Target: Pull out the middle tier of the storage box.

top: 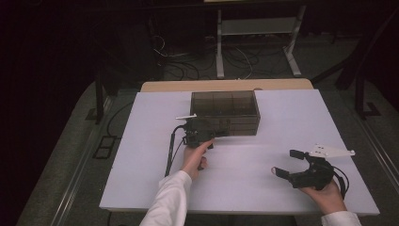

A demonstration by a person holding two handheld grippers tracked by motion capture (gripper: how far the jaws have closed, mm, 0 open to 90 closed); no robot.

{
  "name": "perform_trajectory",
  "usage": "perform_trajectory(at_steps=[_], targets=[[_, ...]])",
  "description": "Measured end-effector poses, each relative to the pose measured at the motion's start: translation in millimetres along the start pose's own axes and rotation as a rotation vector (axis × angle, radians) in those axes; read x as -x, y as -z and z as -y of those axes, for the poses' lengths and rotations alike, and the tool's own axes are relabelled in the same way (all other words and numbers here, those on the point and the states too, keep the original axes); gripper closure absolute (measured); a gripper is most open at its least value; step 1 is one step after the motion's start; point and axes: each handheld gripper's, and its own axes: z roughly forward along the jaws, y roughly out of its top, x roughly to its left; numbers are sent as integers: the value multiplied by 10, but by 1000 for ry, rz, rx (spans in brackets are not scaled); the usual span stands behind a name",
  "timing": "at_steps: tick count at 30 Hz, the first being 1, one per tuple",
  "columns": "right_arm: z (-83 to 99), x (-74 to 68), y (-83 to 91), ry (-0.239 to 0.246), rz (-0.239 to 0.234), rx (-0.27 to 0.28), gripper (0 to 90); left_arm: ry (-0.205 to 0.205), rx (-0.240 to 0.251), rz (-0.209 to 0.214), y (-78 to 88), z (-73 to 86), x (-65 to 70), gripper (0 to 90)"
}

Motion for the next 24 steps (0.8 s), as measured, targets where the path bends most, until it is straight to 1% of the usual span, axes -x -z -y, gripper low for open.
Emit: perform_trajectory(at_steps=[4,5,9,13,14,15,17,20,21,23,24], targets=[[0,1,-3,1,-1,-1,0,34,11,-1,-20,4,-23,0],[0,1,-3,1,-1,-1,1,47,15,-4,-28,7,-25,0],[-1,1,-3,1,-2,0,0,77,32,-14,-49,21,-31,11],[0,1,-3,1,-3,0,1,133,40,-50,-66,51,-29,120],[0,0,-3,1,-2,0,0,143,42,-64,-70,58,-33,137],[0,1,-4,2,-2,0,0,158,46,-68,-79,65,-34,143],[-1,1,-6,1,-2,-1,0,181,52,-85,-91,75,-49,185],[0,0,-5,1,-2,-1,0,220,73,-77,-97,85,-74,254],[0,0,-5,2,-2,-1,1,223,83,-79,-95,89,-82,262],[0,2,-5,2,-2,-1,0,236,100,-68,-92,92,-85,281],[1,3,-5,3,-1,-2,0,238,100,-65,-89,91,-86,295]])
